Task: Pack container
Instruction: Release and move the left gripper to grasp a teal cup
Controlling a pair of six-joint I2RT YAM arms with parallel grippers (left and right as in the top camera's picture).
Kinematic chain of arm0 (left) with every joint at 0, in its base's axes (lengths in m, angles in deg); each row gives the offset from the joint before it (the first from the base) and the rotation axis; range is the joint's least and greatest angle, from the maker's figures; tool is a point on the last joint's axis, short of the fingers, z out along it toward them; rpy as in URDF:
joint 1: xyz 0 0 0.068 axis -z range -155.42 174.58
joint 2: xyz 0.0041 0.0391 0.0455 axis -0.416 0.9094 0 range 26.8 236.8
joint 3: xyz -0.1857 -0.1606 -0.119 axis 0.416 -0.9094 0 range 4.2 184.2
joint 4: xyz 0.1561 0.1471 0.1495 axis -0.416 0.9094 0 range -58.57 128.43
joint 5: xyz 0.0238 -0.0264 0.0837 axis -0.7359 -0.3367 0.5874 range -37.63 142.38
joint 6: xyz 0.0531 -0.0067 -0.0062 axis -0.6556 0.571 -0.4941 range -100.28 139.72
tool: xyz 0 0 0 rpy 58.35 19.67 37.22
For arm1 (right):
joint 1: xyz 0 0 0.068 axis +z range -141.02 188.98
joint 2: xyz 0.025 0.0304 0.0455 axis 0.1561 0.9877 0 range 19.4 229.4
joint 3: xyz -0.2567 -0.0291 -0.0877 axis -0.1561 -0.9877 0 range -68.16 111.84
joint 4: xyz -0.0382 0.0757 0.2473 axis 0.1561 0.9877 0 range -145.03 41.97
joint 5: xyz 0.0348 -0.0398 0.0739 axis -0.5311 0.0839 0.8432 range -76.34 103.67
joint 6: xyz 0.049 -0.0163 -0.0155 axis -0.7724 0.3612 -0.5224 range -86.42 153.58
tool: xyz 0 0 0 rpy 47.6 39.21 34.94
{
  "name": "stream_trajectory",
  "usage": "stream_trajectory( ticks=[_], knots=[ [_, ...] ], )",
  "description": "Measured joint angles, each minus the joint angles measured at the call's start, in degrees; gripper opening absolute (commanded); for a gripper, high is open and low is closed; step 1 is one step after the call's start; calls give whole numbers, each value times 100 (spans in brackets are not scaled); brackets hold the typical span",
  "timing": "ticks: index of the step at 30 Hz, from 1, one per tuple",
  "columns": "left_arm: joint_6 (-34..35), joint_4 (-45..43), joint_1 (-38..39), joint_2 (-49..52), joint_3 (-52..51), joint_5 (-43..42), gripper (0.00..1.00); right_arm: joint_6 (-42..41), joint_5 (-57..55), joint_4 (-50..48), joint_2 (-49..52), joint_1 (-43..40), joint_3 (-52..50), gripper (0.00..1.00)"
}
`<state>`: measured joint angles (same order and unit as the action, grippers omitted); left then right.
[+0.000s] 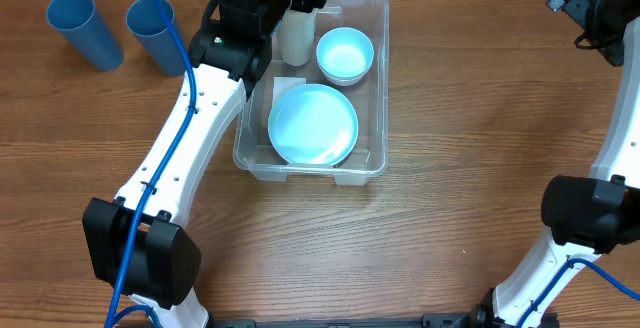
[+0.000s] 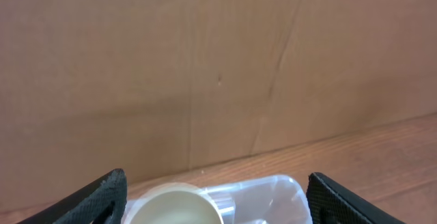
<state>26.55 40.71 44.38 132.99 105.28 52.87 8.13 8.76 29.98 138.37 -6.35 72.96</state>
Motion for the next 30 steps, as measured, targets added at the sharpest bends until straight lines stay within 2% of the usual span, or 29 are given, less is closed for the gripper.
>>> stream_trajectory(
  ticks=[4, 9, 12, 15, 21, 28, 29, 30],
  knots=[
    [-2, 313, 0, 0, 2, 426, 81, -2, 0, 0, 0, -2, -2, 100],
    [-7, 1563, -68, -98, 7, 1434, 83, 0, 0, 2, 0, 0, -2, 100],
    [-13, 2100, -358, -236, 9, 1864, 85, -2, 0, 2, 0, -2, -2, 100],
    [68, 2312, -848, -302, 9, 1899, 87, -2, 0, 0, 0, 0, -2, 100],
    [131, 2299, -1797, -267, 9, 1421, 90, 0, 0, 2, 0, -2, 0, 100],
    [-155, 1810, -2033, 625, 24, 1106, 90, -2, 0, 2, 0, -2, -2, 100],
    [-205, 1764, -2031, 758, 24, 1064, 89, 2, -2, 2, 0, -2, 0, 100],
    [-262, 1740, -2031, 885, 24, 1029, 80, -2, 0, 4, 0, -2, -2, 100]
  ],
)
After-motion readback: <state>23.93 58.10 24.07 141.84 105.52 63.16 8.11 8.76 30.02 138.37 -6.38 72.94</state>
